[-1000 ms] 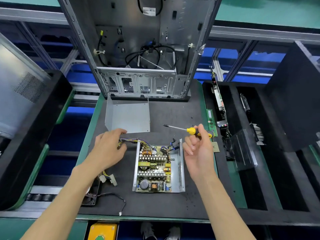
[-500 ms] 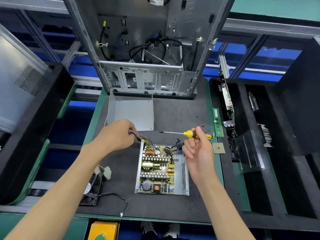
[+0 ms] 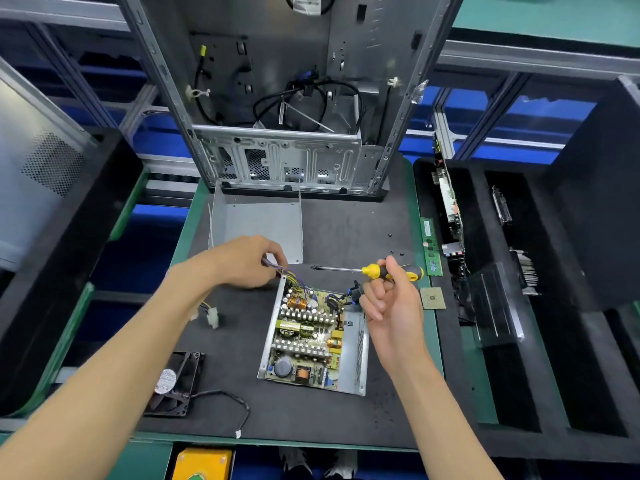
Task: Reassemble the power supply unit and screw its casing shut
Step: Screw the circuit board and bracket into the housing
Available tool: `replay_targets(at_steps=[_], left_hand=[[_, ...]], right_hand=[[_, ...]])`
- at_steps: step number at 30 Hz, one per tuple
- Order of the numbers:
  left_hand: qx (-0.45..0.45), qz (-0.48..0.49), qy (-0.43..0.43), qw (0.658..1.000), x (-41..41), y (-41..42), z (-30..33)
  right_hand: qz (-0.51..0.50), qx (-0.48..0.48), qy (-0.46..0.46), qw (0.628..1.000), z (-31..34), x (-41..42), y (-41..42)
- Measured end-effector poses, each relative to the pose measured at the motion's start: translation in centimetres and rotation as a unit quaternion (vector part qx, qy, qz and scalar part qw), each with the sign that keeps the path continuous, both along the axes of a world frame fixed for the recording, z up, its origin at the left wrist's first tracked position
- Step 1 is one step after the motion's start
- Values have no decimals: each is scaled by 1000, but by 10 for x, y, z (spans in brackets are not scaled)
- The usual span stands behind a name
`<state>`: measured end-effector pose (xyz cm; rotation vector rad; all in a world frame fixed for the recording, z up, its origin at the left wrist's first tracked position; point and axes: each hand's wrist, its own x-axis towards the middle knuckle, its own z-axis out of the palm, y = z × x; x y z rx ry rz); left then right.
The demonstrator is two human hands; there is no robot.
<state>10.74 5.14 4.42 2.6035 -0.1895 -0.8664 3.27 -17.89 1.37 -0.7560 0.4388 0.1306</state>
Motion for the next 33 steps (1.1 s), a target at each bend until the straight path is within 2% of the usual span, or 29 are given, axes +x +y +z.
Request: replay_targets(at_steps=[2,7,12,18,25,29,33], left_hand=[[-11,-26,17,999,-1,6,-1],[-29,-34,-23,999,-6,19,-12],[66,-60,-58,994,-15,17,-25],[1,-72,-21,997,-21,12,-29],[-88,1,18,996,-33,15,-37],[-68,-4,-37,997,-45,11,-37],[-139,157,-100,973,-63,2,-49]], right_hand=[[-3,-5,11,1000,1,1,0],[-6,-9,23,1000,1,2,0],[-7,-5,30,1000,1,3,0],[-11,2,35,999,2,3,0],[-18,2,33,999,1,4,0],[-15,6,33,999,-1,4,-1],[-7,3,26,1000,-1,6,-3]])
